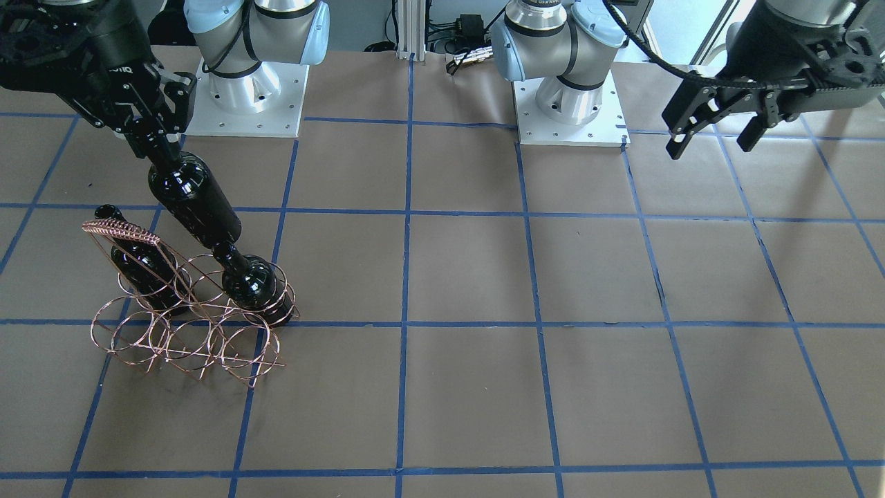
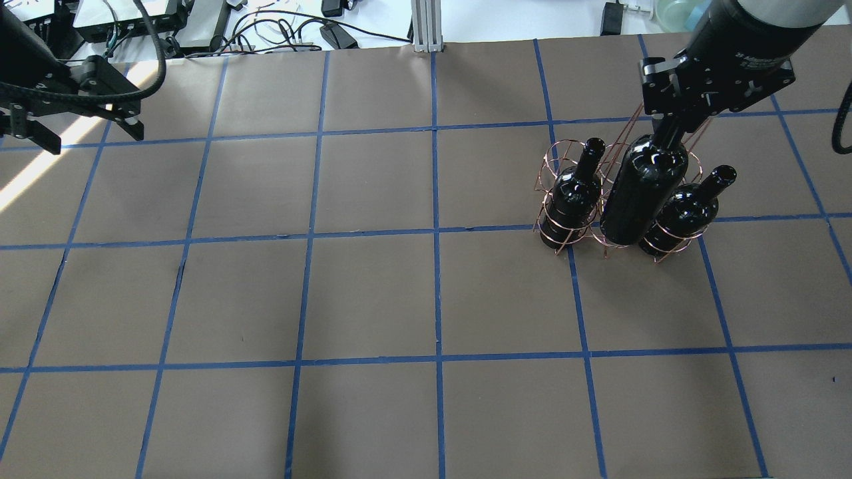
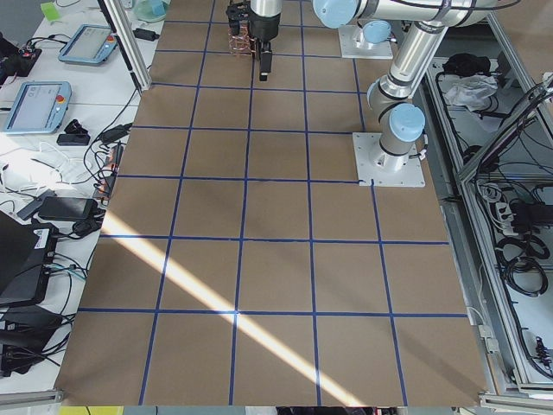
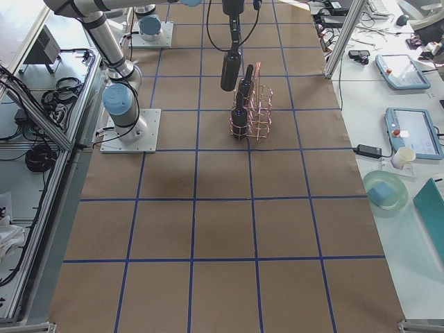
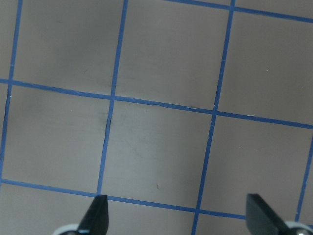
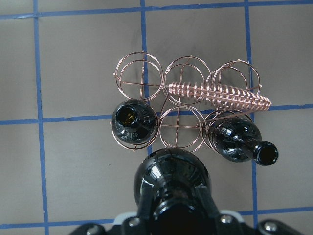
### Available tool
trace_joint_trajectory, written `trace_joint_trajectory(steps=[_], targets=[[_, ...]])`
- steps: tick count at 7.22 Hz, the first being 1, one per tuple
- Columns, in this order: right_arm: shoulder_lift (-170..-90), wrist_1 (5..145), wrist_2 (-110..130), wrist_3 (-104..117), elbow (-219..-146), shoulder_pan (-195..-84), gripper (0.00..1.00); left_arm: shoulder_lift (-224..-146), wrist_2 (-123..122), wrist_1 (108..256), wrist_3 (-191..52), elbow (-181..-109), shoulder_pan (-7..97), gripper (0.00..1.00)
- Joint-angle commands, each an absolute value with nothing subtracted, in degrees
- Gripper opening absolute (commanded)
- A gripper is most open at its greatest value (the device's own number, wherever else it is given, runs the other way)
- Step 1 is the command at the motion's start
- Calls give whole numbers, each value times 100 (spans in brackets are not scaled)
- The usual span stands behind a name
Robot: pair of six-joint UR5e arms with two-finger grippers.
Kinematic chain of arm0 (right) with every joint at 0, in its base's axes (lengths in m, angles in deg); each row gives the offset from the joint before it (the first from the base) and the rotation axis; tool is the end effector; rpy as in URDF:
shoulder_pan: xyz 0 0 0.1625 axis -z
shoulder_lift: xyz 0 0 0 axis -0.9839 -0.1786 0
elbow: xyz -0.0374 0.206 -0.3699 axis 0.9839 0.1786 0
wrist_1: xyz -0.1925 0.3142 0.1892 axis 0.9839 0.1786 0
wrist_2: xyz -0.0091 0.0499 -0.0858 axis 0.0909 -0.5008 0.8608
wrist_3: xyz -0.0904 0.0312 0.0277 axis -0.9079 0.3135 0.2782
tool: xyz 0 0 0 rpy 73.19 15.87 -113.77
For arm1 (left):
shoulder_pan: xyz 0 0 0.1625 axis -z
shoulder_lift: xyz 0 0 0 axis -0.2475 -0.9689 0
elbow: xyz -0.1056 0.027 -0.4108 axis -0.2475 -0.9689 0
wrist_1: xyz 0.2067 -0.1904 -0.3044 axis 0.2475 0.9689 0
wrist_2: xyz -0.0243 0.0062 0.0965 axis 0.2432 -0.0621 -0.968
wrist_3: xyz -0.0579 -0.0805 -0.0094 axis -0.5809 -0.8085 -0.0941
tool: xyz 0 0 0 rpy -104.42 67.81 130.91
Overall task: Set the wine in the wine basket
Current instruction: 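Lower the bottle into the empty middle slot of the basket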
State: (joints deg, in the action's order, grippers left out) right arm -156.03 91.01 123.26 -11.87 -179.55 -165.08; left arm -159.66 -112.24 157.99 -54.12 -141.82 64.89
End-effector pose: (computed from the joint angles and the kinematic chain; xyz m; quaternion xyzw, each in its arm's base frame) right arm 0.0954 -0.4714 0.5374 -0.0224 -0.9973 0.0704 0.0052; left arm -0.0453 -0.4731 0.5472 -0.0869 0.9952 -0.0438 0.0065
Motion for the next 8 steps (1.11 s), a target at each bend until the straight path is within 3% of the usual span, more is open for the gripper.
trace_joint_trajectory(steps=[1, 8], targets=[[-15585, 9317, 12323, -1261, -18031, -16409, 0, -16082, -11244, 15581, -6570, -14282, 7326, 100], [-15137, 10135, 12402, -1244, -18302, -16374, 0, -16416, -11446, 15342, -6899, -14020, 7523, 100]])
